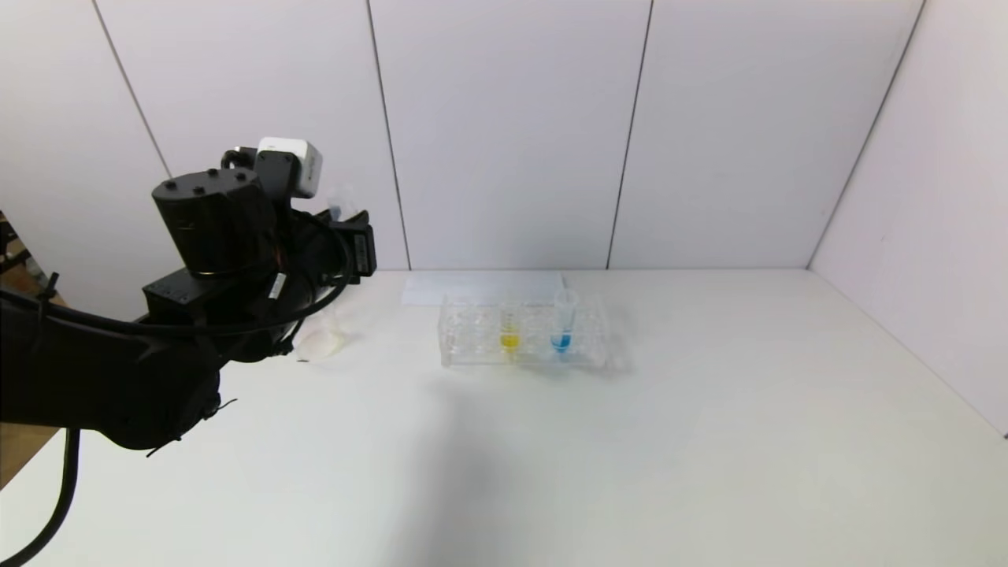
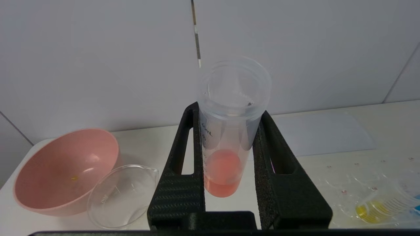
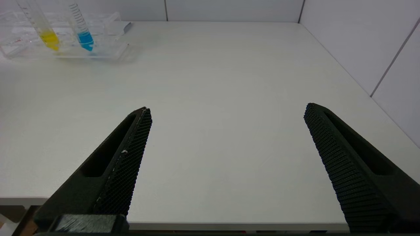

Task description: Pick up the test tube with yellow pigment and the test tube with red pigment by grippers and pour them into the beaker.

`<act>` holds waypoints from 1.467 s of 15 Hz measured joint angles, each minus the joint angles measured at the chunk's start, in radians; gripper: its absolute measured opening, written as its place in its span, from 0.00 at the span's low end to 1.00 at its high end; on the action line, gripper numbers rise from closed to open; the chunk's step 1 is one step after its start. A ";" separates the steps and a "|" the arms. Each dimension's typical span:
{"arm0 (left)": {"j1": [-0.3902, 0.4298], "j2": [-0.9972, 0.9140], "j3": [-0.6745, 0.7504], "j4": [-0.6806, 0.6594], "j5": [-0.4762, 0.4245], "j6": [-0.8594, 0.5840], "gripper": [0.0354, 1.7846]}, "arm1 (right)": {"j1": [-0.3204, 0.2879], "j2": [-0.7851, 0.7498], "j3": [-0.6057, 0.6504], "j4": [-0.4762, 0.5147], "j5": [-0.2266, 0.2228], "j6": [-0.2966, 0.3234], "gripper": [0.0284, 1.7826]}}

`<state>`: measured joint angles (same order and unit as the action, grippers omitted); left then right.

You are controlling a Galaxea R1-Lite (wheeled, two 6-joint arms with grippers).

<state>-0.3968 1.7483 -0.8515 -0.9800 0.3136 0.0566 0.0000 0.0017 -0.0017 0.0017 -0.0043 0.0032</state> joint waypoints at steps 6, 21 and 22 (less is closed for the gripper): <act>0.158 -0.003 -0.002 0.020 -0.079 -0.001 0.23 | 0.000 0.000 0.000 0.000 0.000 0.000 0.95; 0.540 -0.031 0.034 0.089 -0.315 -0.001 0.23 | 0.000 0.000 0.000 0.000 0.000 0.000 0.95; 0.565 -0.031 0.041 0.089 -0.341 -0.002 0.23 | 0.000 0.000 0.000 0.000 0.000 0.000 0.95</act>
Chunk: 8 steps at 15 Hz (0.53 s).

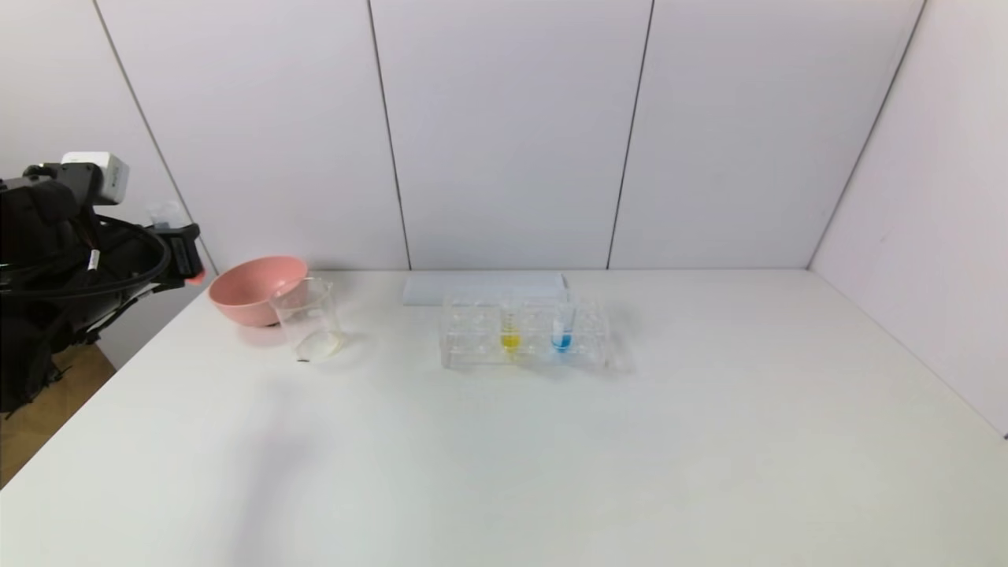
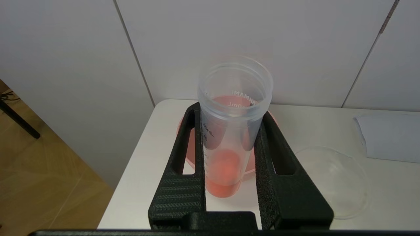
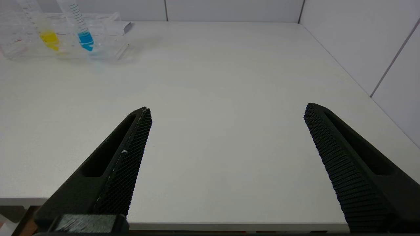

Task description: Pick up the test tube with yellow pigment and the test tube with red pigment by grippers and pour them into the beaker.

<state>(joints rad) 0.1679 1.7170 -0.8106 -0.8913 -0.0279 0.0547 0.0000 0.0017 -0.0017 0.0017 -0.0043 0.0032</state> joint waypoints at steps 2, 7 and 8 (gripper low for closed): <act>0.033 0.000 0.010 -0.001 -0.050 0.000 0.23 | 0.000 0.000 0.000 0.000 0.000 0.000 0.95; 0.055 0.005 0.017 -0.003 -0.118 0.000 0.23 | 0.000 0.000 0.000 0.000 0.000 0.000 0.95; 0.057 0.007 0.017 -0.004 -0.128 0.000 0.23 | 0.000 0.000 0.000 0.000 0.000 0.000 0.95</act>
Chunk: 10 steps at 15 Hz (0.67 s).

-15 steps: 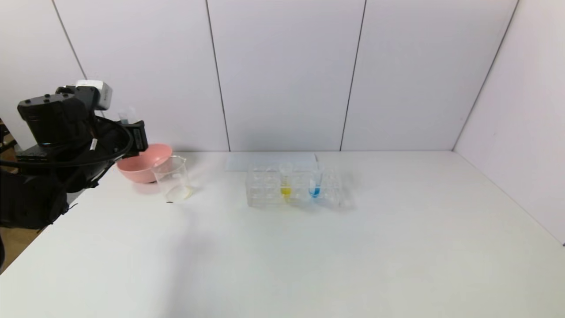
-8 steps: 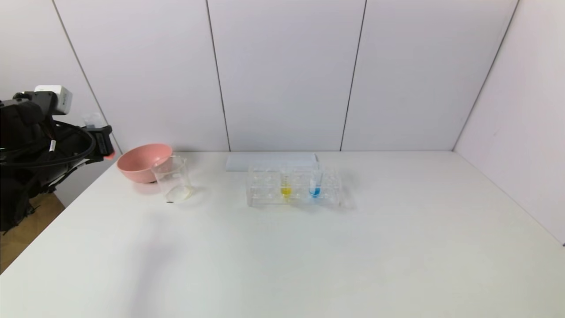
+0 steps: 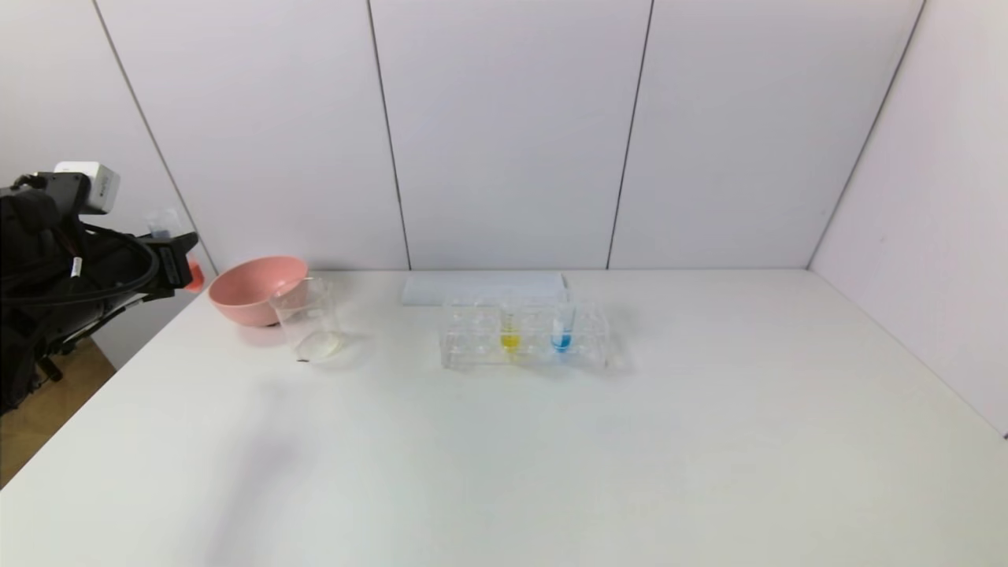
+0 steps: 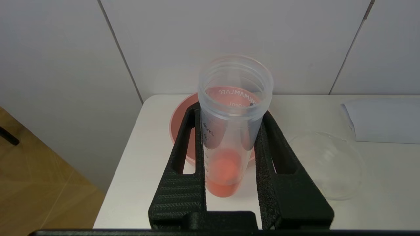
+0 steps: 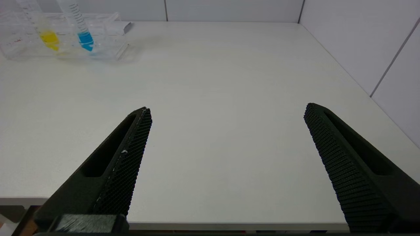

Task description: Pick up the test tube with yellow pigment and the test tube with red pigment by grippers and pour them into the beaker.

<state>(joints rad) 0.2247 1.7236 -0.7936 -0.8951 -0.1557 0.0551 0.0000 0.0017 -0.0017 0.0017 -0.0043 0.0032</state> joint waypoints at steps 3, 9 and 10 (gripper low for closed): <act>0.016 0.004 -0.003 0.000 -0.045 0.002 0.23 | 0.000 0.000 0.000 0.000 0.000 0.000 0.95; 0.033 0.018 -0.019 0.010 -0.174 0.006 0.23 | 0.000 0.000 0.000 0.000 0.000 0.000 0.95; 0.042 0.023 -0.019 0.011 -0.200 0.011 0.23 | 0.000 0.000 0.000 0.000 0.000 0.000 0.95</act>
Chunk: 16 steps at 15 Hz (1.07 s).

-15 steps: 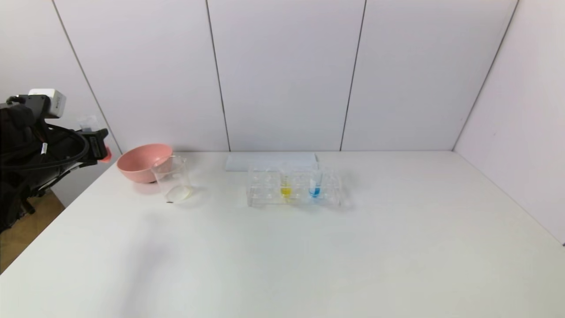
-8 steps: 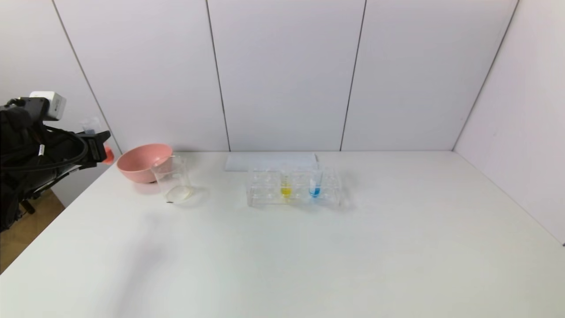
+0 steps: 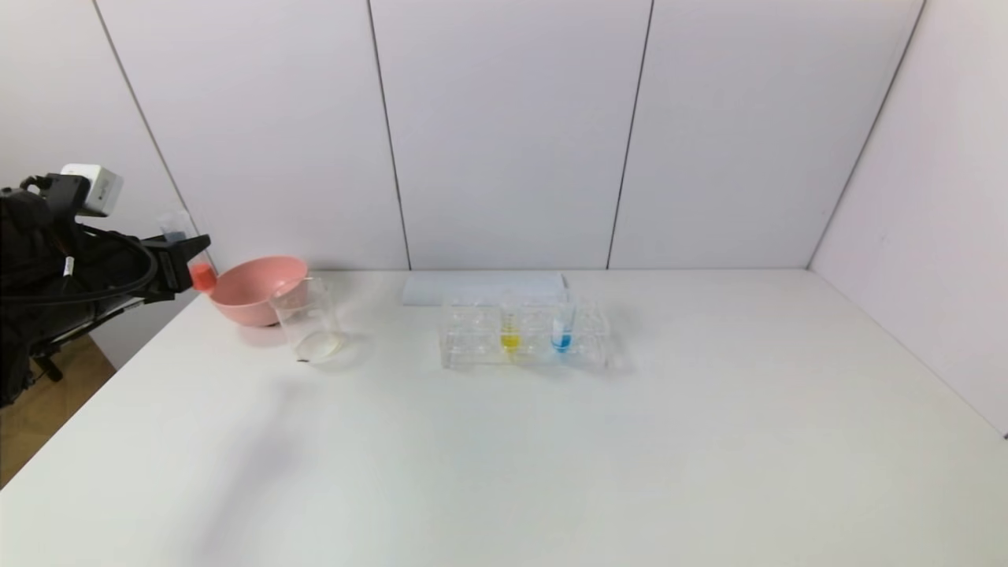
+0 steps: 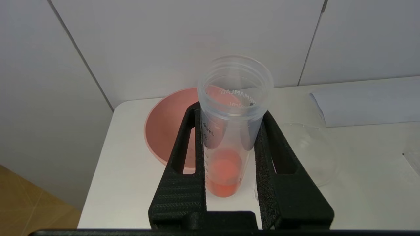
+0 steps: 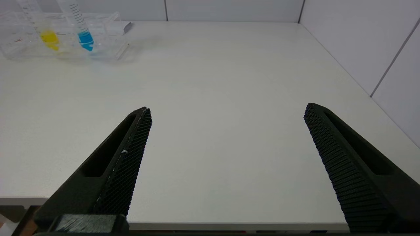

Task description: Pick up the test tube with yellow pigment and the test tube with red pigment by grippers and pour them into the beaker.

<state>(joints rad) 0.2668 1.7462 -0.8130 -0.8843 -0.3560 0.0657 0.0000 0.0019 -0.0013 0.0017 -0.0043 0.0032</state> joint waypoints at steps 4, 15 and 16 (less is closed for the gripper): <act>0.043 0.013 -0.003 0.007 -0.141 0.013 0.23 | 0.000 0.000 0.000 0.000 0.000 0.000 0.95; 0.069 0.006 -0.073 0.238 -0.306 0.170 0.23 | 0.000 0.000 0.000 0.000 0.000 0.000 0.95; 0.070 0.006 -0.094 0.293 -0.318 0.206 0.23 | 0.000 0.000 0.000 0.000 0.000 0.000 0.95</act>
<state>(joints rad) 0.3366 1.7521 -0.9068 -0.5911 -0.6743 0.2721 0.0000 0.0017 -0.0013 0.0017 -0.0043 0.0032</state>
